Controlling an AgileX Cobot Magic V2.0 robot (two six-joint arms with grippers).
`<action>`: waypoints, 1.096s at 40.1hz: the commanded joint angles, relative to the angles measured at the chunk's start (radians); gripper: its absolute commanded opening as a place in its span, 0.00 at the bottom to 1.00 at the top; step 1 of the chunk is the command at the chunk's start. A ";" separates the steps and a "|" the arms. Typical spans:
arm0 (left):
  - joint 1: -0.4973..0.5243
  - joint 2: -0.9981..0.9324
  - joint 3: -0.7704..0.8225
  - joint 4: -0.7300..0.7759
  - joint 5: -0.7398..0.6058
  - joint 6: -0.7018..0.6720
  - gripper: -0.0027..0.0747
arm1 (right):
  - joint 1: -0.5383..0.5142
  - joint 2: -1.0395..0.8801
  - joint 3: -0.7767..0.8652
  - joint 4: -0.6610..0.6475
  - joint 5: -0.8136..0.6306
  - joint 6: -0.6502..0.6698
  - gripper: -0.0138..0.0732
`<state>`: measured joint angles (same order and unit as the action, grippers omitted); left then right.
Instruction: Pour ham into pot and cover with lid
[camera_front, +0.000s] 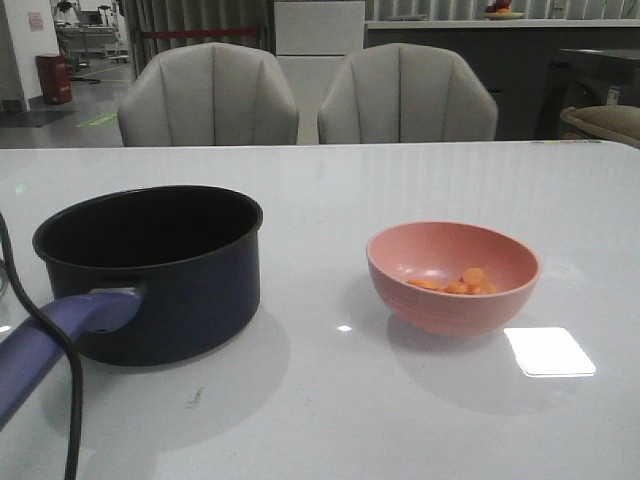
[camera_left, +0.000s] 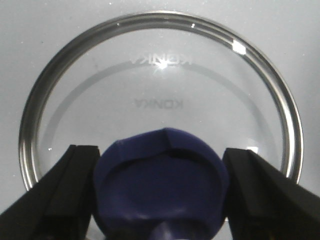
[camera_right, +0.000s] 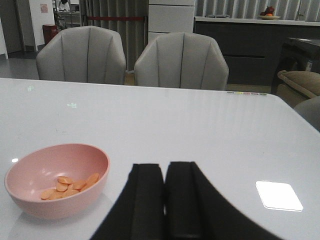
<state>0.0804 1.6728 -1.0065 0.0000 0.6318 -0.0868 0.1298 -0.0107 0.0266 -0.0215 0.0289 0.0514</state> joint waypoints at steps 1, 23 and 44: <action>0.002 -0.033 -0.023 -0.011 -0.022 -0.005 0.56 | -0.004 -0.020 -0.005 -0.001 -0.077 0.000 0.33; 0.002 -0.002 -0.051 0.017 0.021 -0.005 0.84 | -0.004 -0.020 -0.005 -0.001 -0.077 0.000 0.33; -0.073 -0.354 -0.020 0.054 -0.041 -0.001 0.84 | -0.004 -0.020 -0.005 -0.001 -0.077 0.000 0.33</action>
<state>0.0142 1.4132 -1.0209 0.0533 0.6539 -0.0868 0.1298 -0.0107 0.0266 -0.0215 0.0289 0.0514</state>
